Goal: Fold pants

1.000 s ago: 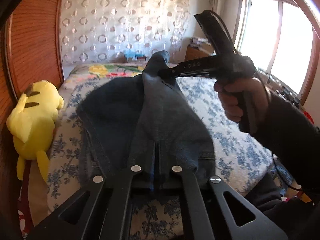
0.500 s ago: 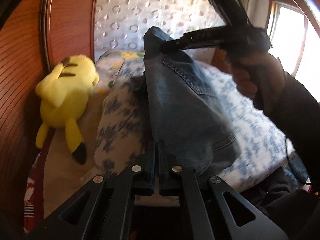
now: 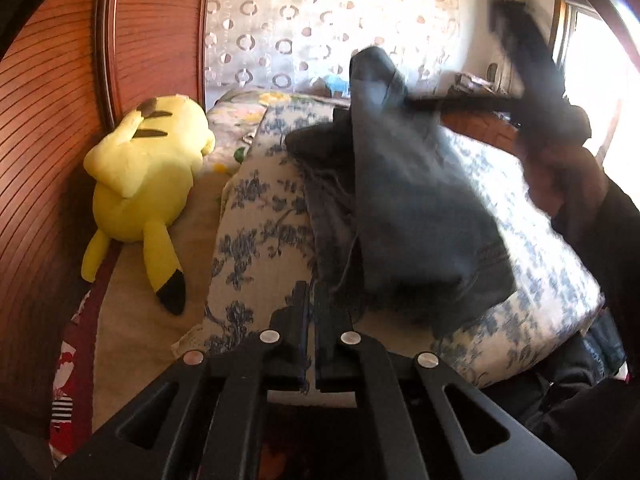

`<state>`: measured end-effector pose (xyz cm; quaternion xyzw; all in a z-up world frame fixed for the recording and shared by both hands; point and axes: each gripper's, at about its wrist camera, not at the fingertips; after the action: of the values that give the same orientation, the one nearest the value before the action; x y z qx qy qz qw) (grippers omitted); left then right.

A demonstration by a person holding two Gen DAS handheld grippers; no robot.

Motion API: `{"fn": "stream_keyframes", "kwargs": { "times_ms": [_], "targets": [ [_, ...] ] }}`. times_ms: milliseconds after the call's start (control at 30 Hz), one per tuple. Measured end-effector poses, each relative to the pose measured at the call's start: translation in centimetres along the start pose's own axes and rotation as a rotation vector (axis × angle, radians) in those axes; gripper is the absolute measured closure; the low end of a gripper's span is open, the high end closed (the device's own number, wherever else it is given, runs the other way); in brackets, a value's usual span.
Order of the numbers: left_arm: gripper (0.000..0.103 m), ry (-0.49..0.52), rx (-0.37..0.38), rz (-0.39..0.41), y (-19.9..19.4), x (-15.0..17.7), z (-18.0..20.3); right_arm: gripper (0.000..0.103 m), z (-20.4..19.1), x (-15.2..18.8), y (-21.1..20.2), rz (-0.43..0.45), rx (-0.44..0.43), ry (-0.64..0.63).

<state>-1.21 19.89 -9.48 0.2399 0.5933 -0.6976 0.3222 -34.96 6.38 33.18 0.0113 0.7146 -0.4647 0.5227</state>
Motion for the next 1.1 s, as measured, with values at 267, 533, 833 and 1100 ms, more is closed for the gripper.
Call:
{"fn": "stream_keyframes", "kwargs": {
  "times_ms": [267,533,833,1100],
  "targets": [
    [0.057,0.016,0.021,0.064,-0.5,-3.5,1.0,0.062,-0.5,-1.3,6.0,-0.083,-0.072,0.011],
    [0.057,0.009,0.035,-0.023,4.6,-5.4,2.6,0.061,2.2,-1.4,3.3,-0.042,-0.075,0.037],
    [0.056,-0.033,-0.008,-0.088,7.0,-5.2,1.5,0.037,6.9,-1.7,1.4,0.005,0.019,0.056],
    [0.056,-0.065,0.009,-0.095,7.6,-4.9,1.1,0.035,8.0,-1.9,5.7,-0.077,-0.050,0.087]
  ]
}}
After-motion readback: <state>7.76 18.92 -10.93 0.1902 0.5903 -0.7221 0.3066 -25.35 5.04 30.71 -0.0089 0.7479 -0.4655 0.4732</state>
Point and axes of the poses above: each gripper's, at about its wrist camera, not at the fingertips, and y roughly the way its jaws point, z to its right, x to its underside, and after that the axes turned 2 degrees about x, right-handed
